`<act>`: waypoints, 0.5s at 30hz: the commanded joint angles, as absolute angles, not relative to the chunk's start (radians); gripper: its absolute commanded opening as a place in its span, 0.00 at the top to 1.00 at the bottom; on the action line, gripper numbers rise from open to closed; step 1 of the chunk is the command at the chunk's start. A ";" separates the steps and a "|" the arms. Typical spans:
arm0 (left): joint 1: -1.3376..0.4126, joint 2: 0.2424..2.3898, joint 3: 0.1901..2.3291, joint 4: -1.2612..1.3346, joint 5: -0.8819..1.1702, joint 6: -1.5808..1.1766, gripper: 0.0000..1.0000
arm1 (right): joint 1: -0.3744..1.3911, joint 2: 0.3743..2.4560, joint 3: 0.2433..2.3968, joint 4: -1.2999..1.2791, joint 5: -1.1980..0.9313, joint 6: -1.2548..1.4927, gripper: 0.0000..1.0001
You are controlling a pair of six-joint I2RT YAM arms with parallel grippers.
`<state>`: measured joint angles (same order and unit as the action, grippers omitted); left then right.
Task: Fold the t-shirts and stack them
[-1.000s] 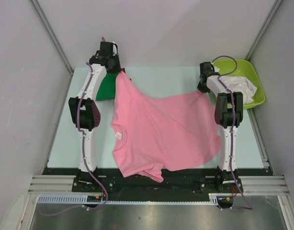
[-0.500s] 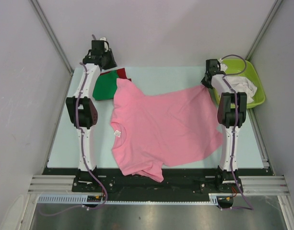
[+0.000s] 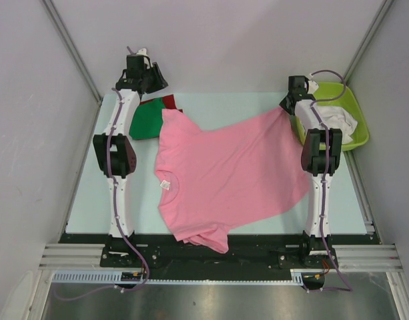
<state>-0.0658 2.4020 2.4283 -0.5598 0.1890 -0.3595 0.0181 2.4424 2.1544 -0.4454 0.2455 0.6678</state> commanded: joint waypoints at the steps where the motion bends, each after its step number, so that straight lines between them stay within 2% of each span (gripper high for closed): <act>1: -0.060 2.385 2.470 -0.532 0.192 -0.380 0.52 | 0.020 2.464 2.230 -0.453 0.262 0.675 0.45; 2: -0.061 2.381 2.467 -0.535 0.201 -0.385 0.51 | 0.021 2.459 2.226 -0.448 0.274 0.669 0.12; 3: -0.061 2.375 2.458 -0.535 0.204 -0.385 0.51 | 0.028 2.444 2.218 -0.443 0.285 0.661 0.01; 7: -0.066 2.289 2.349 -0.535 0.184 -0.379 0.45 | 0.046 2.340 2.128 -0.350 0.314 0.635 0.00; 11: -0.087 2.113 2.189 -0.534 0.129 -0.380 0.41 | 0.102 2.192 2.025 -0.258 0.205 0.579 0.00; 15: -0.091 1.947 1.981 -0.515 0.092 -0.423 0.36 | 0.223 2.167 2.094 -0.345 0.052 0.473 0.00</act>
